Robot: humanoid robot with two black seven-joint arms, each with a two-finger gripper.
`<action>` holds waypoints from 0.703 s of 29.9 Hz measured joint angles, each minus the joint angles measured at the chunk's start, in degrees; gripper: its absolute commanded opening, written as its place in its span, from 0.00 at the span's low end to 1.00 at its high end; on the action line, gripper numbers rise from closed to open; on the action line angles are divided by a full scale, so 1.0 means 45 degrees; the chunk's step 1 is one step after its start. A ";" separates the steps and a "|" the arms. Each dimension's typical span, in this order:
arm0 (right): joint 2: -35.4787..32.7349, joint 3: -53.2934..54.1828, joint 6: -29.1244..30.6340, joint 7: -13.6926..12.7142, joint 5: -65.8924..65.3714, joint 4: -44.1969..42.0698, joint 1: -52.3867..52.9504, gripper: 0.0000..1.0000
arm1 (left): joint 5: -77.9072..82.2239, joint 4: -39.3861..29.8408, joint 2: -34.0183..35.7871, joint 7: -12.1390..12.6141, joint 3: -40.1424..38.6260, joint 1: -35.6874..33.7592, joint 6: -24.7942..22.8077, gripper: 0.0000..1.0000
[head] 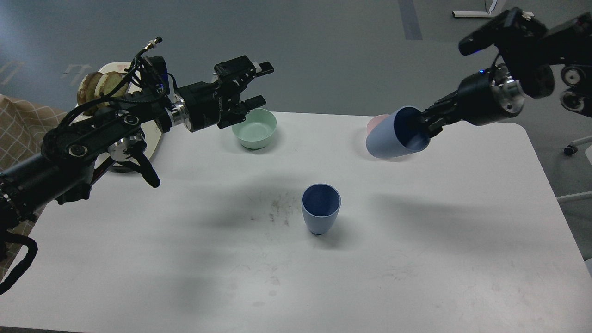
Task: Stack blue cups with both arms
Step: 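Lift the blue cup with the right gripper over the center cup, then lower the held cup into the center cup and open the right gripper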
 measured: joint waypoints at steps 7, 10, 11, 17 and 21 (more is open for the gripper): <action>0.2206 -0.0482 -0.0003 0.0014 0.2546 0.0010 0.1084 0.00 | -0.0001 -0.0002 0.0002 0.0000 -0.0002 0.0005 0.0000 0.95; 0.2957 -0.1043 -0.0003 0.0002 0.3150 0.0008 0.1259 0.00 | -0.0007 -0.0002 0.0003 0.0000 -0.0020 0.0018 0.0000 0.95; 0.3107 -0.1219 -0.0003 -0.0002 0.3217 0.0008 0.1278 0.00 | -0.0012 -0.0001 0.0003 0.0000 -0.0030 0.0019 0.0000 0.95; 0.3633 -0.1949 -0.0003 -0.0008 0.3397 0.0016 0.1441 0.00 | -0.0013 -0.0001 0.0020 0.0000 -0.0235 0.0021 0.0000 0.95; 0.3659 -0.2184 -0.0003 -0.0007 0.3415 0.0088 0.1650 0.00 | -0.0010 -0.0005 0.0015 0.0000 -0.0256 0.0025 0.0000 0.95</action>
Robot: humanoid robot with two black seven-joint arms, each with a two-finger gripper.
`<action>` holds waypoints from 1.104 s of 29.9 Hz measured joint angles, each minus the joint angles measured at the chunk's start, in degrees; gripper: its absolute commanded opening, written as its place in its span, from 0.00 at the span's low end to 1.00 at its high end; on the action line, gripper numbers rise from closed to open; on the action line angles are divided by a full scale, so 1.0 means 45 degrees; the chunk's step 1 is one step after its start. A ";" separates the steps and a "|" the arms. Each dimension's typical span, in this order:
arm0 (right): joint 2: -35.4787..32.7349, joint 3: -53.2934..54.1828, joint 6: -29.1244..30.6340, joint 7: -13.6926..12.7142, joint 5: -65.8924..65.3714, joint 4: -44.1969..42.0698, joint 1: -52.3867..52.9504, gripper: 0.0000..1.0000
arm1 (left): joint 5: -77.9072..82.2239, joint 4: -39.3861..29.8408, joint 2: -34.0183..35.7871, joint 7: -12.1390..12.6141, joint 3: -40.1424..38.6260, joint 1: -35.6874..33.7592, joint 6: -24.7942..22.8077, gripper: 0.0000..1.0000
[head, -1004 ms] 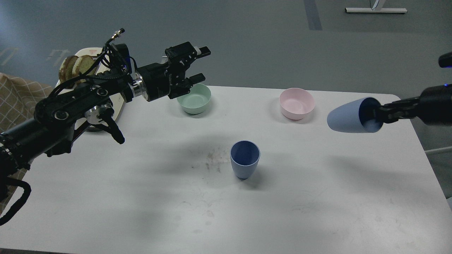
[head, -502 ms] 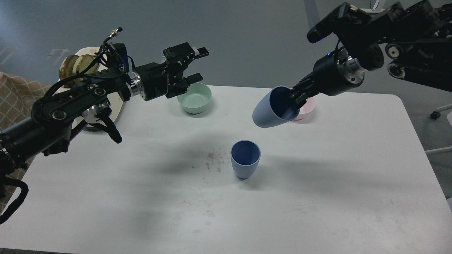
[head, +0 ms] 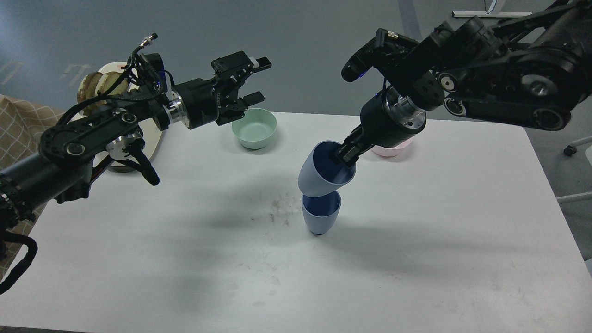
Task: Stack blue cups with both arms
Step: 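Lower the held cup into the center cup and open the right gripper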
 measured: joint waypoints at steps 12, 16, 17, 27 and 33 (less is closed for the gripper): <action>0.0419 -0.0766 0.0000 -0.0003 0.0010 -0.0040 -0.0102 0.00 | -0.0005 -0.0045 -0.0022 0.0000 -0.0022 0.0047 0.0000 0.95; 0.0502 -0.0765 -0.0001 -0.0021 0.0022 -0.0067 -0.0273 0.00 | -0.0005 -0.0071 -0.0021 0.0000 -0.0118 0.0054 0.0000 0.95; 0.0506 -0.0766 0.0000 -0.0030 0.0021 -0.0074 -0.0325 0.00 | -0.0004 -0.0073 -0.0021 0.0000 -0.0128 0.0054 0.0000 0.95; 0.0525 -0.0765 0.0000 -0.0106 -0.0016 -0.0182 -0.0716 0.18 | 0.0009 -0.0076 -0.0017 0.0000 -0.0140 0.0078 0.0000 0.95; 0.0549 -0.0747 0.0000 -0.0117 0.0076 -0.0217 -0.0766 0.52 | 0.0009 -0.0076 -0.0017 0.0000 -0.0207 0.0146 0.0000 0.95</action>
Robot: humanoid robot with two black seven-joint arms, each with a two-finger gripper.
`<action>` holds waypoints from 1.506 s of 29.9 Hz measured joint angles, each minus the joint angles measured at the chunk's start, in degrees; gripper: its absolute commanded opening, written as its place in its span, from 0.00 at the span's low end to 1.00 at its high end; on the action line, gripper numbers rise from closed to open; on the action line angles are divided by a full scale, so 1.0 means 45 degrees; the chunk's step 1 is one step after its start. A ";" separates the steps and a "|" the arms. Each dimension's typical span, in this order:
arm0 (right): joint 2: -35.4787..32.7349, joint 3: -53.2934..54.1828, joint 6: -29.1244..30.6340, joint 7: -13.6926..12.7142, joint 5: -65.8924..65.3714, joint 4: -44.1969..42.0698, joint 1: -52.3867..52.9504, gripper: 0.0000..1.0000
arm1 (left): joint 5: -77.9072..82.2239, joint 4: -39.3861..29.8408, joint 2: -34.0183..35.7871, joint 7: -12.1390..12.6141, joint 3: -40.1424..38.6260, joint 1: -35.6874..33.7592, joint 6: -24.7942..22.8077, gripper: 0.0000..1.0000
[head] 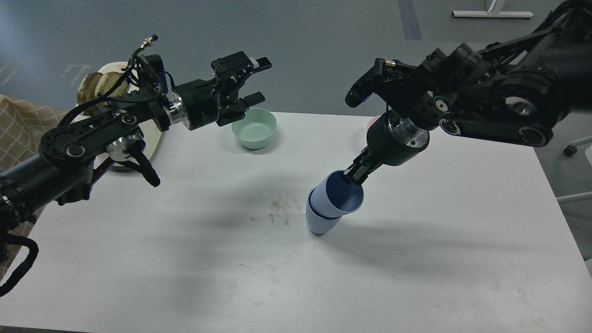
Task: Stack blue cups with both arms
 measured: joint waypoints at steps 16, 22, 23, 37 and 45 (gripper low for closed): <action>-0.1613 0.2162 0.0000 0.0006 0.1911 -0.1868 0.0180 1.00 | 0.0012 0.0088 0.0021 -0.0001 -0.0021 0.0009 0.0000 0.98; -0.3555 0.3716 0.0001 0.0007 0.3066 -0.2954 -0.0211 1.00 | -0.0127 0.0141 0.0022 0.0000 -0.0511 0.0482 0.0044 0.98; -0.3756 0.3884 0.0001 0.0009 0.3238 -0.3190 -0.0348 1.00 | -0.0149 0.0145 0.0021 0.0000 -0.0619 0.0540 0.0068 0.98; -0.4604 1.1457 -0.0066 0.0027 0.3665 -0.6572 -0.6409 1.00 | -0.1350 0.1938 -0.0685 0.0121 -0.2068 0.1137 0.0396 0.98; -0.3251 1.7621 -0.0057 0.0084 0.4751 -0.7664 -1.0831 1.00 | -0.2815 0.2728 -0.1409 0.0049 -0.2152 0.1464 0.0221 0.98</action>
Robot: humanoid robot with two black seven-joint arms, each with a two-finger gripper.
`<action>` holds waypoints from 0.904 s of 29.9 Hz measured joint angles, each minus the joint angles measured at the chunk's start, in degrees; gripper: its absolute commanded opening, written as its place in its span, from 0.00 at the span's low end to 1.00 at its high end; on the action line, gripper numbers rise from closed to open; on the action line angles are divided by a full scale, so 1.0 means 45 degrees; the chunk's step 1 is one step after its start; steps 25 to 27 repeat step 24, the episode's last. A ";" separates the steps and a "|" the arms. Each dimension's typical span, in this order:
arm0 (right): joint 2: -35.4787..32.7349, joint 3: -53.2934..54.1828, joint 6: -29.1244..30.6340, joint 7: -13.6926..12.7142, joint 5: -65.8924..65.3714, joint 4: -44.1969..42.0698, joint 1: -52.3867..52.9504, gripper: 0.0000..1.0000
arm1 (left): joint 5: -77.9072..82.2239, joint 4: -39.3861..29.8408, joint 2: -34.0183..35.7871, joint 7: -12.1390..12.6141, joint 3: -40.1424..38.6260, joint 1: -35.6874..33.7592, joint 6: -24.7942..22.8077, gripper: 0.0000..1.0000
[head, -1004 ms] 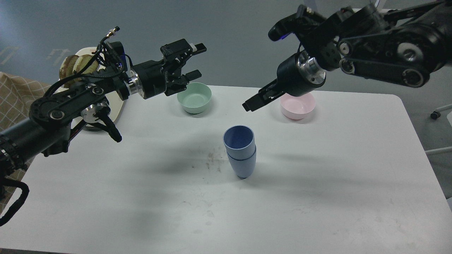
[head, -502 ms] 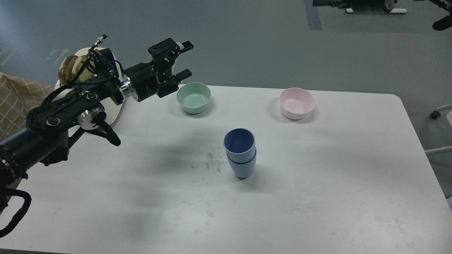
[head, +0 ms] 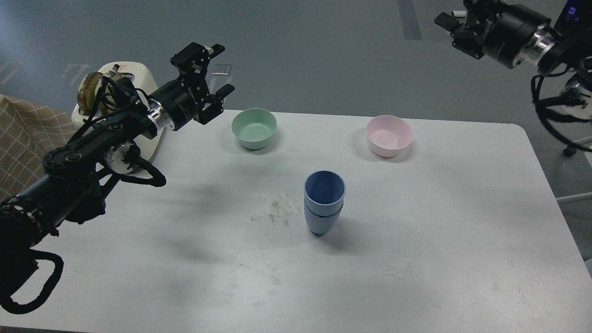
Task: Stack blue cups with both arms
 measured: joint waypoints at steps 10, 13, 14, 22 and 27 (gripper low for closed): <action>0.2438 0.4353 0.0059 0.0117 0.0500 -0.1377 -0.2488 1.00 | -0.0186 0.0667 -0.1225 -0.0105 -0.0078 0.0789 -0.0054 0.98; 0.2768 0.4896 0.0059 0.0166 0.0507 -0.1520 -0.2966 1.00 | -0.0192 0.1087 -0.1487 -0.0501 -0.0213 0.0878 -0.0160 0.98; 0.2844 0.5031 0.0059 0.0194 0.0510 -0.1539 -0.3134 1.00 | -0.0195 0.1186 -0.1557 -0.0689 -0.0269 0.0914 -0.0185 0.98; 0.3387 0.5685 0.0059 0.0304 0.0524 -0.1492 -0.4080 1.00 | -0.0195 0.1392 -0.1917 -0.1058 -0.0528 0.1167 -0.0222 0.98; 0.3462 0.5837 0.0059 0.0305 0.0524 -0.1491 -0.4210 1.00 | -0.0195 0.1394 -0.1998 -0.1063 -0.0673 0.1249 -0.0222 0.98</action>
